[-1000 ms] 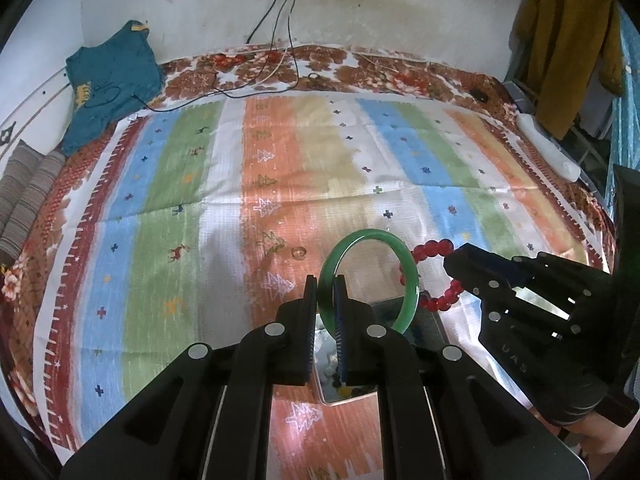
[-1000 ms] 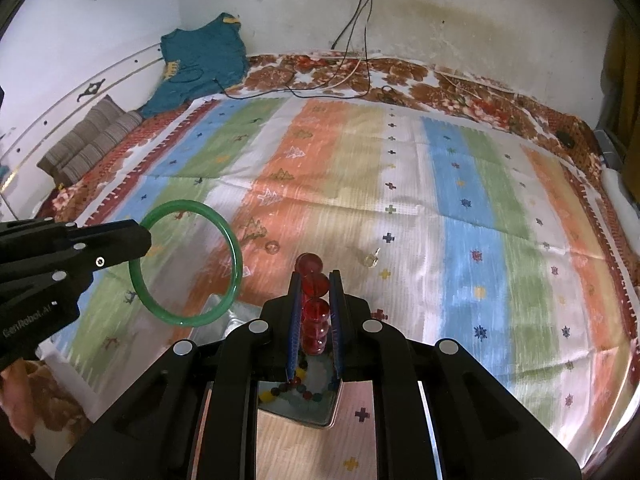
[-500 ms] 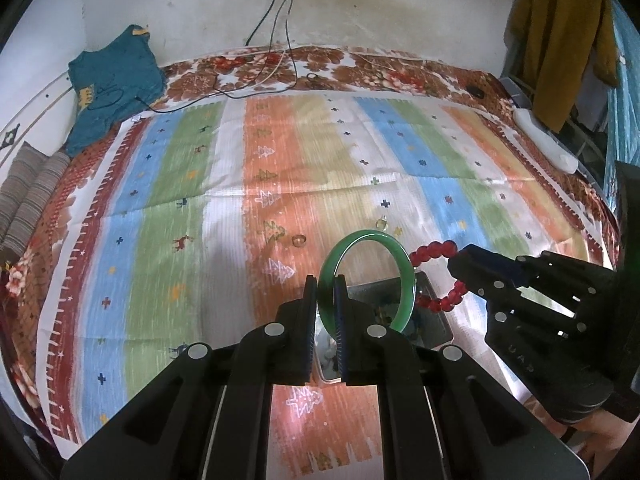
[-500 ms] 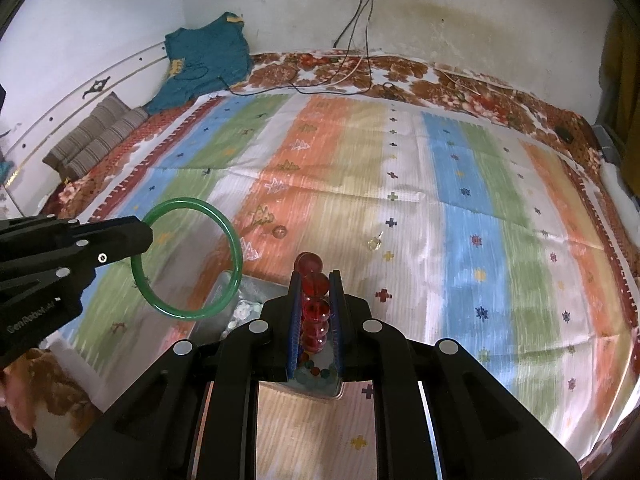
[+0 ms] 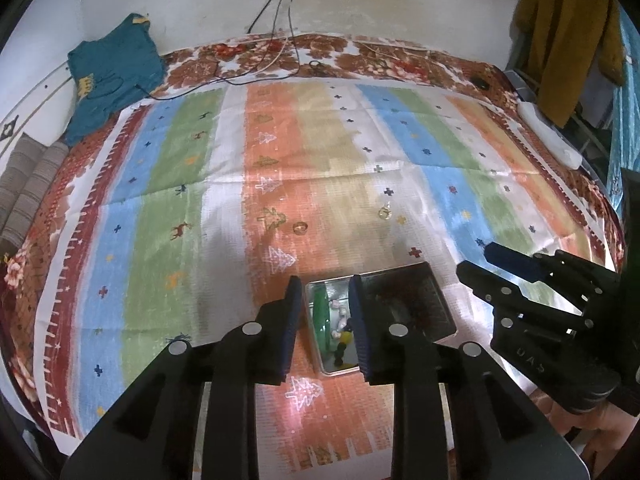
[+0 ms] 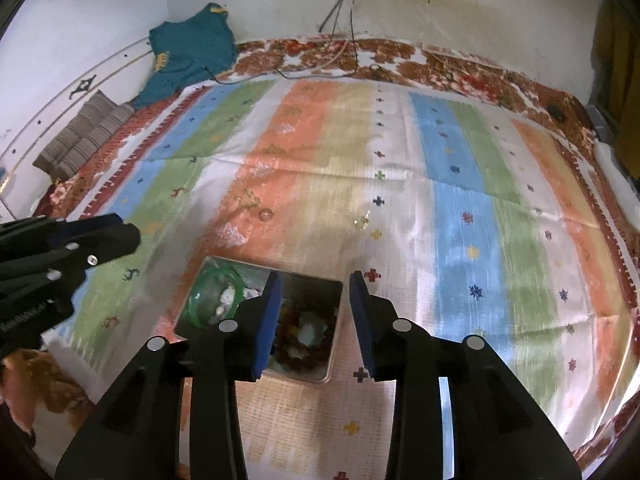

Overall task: Organize jewelry
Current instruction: 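Move both open tools toward the two small gold rings on the cloth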

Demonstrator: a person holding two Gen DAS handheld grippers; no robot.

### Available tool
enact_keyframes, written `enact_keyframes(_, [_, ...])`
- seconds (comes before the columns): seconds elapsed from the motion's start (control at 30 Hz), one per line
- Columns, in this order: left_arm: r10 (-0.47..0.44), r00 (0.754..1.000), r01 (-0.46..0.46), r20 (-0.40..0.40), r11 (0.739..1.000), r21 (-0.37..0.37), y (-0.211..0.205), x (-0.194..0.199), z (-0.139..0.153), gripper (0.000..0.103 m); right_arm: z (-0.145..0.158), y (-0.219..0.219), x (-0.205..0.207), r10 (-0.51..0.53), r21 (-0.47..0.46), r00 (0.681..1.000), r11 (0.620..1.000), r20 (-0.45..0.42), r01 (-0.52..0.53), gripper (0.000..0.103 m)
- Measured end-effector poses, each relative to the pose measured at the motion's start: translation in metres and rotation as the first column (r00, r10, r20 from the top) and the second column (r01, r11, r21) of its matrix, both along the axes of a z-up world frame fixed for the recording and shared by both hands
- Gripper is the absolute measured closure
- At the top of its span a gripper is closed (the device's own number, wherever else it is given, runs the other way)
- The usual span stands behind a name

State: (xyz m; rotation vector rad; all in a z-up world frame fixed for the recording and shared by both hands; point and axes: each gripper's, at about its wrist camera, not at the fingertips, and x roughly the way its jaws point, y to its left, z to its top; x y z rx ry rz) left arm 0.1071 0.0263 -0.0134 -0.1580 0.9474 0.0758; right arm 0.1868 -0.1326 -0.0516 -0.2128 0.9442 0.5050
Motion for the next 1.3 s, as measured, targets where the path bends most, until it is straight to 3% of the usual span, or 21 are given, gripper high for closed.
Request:
enact_keyframes(0.33, [0.022,1.000,-0.022,-0.012,1.000,0.010,0.008,0.004,-0.002,0.048,-0.008,-0.001,0.012,-0.023,-0.039,1.000,0.999,-0.015,0.023,0.054])
enact_keyframes(0.5, [0.042,0.999,-0.042,-0.033,0.999,0.014,0.015,0.010,-0.008,0.039,-0.012,-0.001,0.020,-0.029,-0.039,0.999,0.999,-0.040,0.028,0.046])
enact_keyframes(0.73, [0.062,0.996,-0.061,-0.057,0.998,0.017,0.024,0.023,-0.015,0.034,-0.018,0.003,0.029,-0.020,-0.049,0.998,0.999,-0.064,0.017,0.043])
enact_keyframes(1.3, [0.035,0.993,-0.026,-0.116,0.997,0.074,0.026,0.061,-0.033,0.034,-0.036,0.015,0.065,-0.034,-0.097,0.995,0.995,-0.093,0.025,0.043])
